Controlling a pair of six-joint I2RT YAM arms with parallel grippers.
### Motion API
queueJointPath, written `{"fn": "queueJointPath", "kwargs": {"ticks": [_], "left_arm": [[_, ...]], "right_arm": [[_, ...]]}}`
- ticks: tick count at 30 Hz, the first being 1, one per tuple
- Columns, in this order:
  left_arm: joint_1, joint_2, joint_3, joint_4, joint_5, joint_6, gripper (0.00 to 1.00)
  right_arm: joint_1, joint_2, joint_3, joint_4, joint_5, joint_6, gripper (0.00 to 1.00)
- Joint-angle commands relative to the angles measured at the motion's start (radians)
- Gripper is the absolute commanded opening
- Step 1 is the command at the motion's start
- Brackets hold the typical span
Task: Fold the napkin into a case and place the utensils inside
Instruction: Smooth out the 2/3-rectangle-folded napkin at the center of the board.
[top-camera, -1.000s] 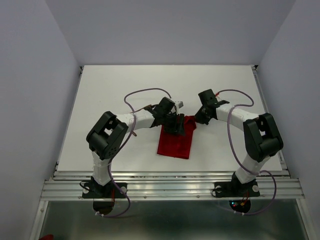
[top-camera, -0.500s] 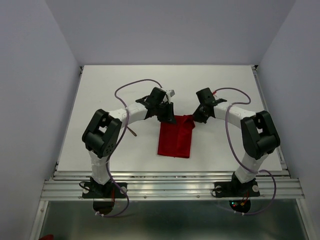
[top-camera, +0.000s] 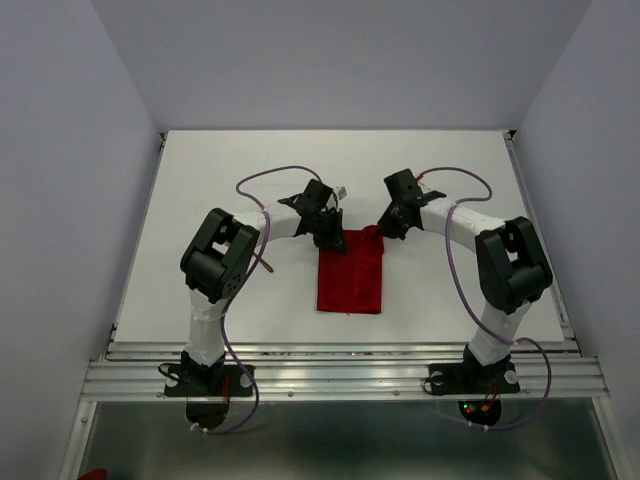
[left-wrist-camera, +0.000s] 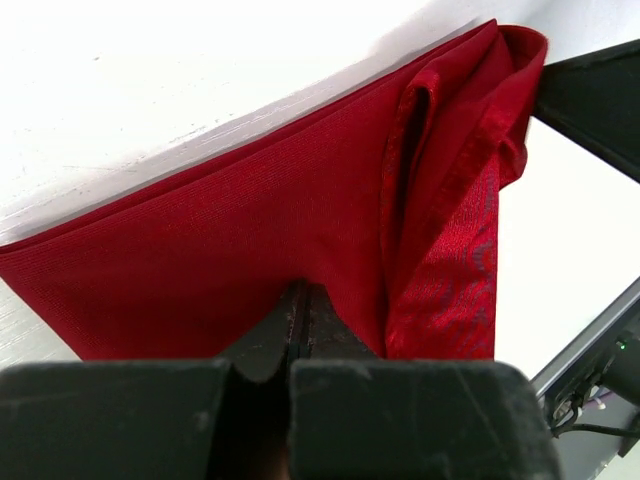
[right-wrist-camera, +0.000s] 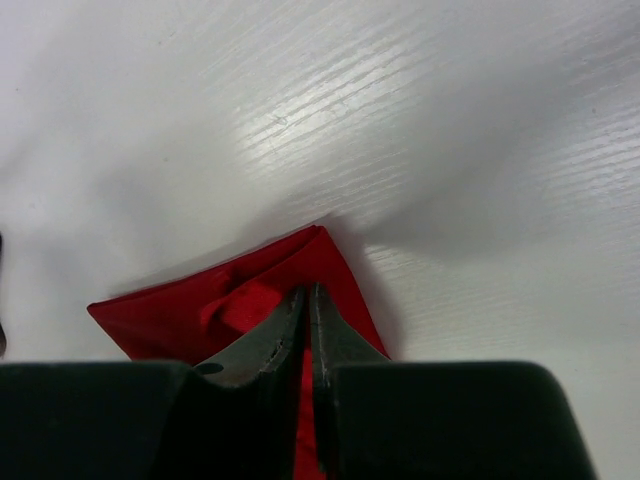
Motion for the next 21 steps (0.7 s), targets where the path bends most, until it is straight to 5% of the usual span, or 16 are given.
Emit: {"fn": "queueJointPath", "kwargs": {"ticks": [1,21], "left_arm": [[0.0,0.01,-0.008,0.006,-0.003,0.016,0.0],[0.0,0.006,-0.027,0.033,0.029,0.02,0.0]], "right_arm": [[0.021,0.031,0.062,-0.002,-0.003,-0.018,0.11],[0.059,0.13,0.138,-0.014,0.0,-0.007,0.11]]}}
